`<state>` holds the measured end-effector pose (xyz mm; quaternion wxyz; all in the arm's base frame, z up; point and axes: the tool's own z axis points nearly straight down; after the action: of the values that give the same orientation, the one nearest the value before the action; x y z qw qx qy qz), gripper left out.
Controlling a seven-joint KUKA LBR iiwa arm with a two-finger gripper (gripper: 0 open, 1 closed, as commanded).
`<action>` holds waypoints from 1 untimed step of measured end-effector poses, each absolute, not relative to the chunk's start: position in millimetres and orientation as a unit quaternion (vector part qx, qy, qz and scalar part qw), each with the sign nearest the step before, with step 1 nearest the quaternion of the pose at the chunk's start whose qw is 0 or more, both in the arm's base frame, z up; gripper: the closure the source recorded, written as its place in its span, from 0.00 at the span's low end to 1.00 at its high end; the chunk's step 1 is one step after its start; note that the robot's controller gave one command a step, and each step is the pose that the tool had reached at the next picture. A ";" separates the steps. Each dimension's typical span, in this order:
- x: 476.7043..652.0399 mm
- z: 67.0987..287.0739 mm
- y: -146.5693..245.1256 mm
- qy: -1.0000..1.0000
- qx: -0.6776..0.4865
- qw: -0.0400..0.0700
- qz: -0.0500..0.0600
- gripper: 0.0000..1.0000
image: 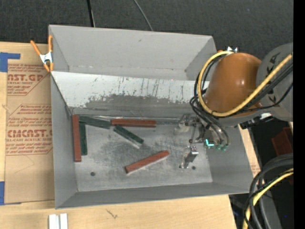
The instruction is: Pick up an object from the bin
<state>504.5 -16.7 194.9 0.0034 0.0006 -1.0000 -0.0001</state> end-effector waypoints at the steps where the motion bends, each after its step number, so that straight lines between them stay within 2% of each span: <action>1: 506.3 198.5 -16.7 -1.000 0.001 0.000 0.000 0.00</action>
Offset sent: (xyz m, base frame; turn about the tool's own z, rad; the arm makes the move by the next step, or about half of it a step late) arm 0.0331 0.0035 -0.1249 -0.1985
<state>506.3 -16.7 198.5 -0.0004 0.0006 -1.0000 0.0001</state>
